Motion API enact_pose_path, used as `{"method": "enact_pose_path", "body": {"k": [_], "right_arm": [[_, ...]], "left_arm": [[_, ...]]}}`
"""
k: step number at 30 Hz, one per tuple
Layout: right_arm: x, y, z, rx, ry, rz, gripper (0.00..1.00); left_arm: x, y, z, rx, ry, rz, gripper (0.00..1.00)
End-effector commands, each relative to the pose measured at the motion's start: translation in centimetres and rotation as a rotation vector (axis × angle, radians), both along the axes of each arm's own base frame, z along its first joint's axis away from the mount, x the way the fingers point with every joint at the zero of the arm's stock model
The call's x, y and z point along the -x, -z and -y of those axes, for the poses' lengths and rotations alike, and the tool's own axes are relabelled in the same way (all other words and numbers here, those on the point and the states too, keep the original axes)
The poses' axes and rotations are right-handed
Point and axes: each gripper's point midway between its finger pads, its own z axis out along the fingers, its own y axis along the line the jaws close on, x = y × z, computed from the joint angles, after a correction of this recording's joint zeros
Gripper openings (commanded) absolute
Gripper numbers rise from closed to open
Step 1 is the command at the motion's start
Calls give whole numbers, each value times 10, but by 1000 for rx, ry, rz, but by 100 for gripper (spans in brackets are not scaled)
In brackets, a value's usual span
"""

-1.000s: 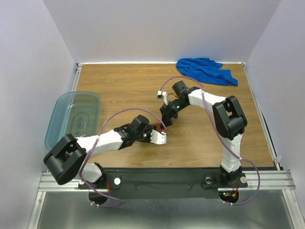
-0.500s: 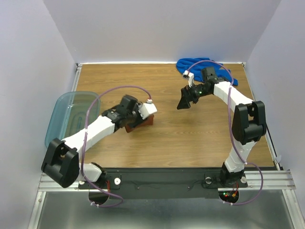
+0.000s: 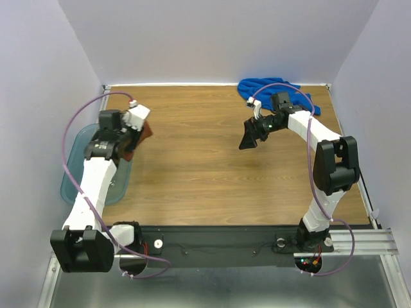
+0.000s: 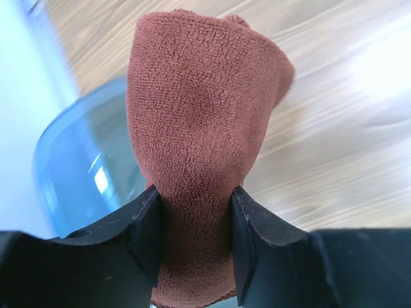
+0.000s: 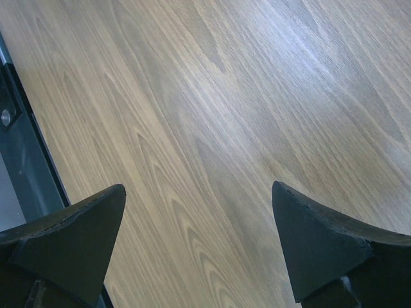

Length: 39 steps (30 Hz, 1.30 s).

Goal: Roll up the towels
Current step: Place the rolled towel into the container

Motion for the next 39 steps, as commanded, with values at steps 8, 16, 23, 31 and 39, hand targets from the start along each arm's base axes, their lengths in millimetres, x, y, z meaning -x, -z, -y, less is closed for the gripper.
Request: {"method": "enact_pose_path", "body": {"k": [8,16,23,31,39], "right_arm": [[0,-4,3,6,9,1,100],[2,4,6,26,7,-10,100],[4,13,7,42,6,-29,100],[4,23,8,54,2,-45,100],[6,29,8,54,0,-66,100]], "left_arm": [[9,6,-140,32,-387,-41,0],[-3,51,-157,57,-477,-102,0],[-9,98,-147,181,-525,-207,0],[-17,120,-138,251,-548,-225,0],[-22,136,-123,338,-548,-264,0]]}}
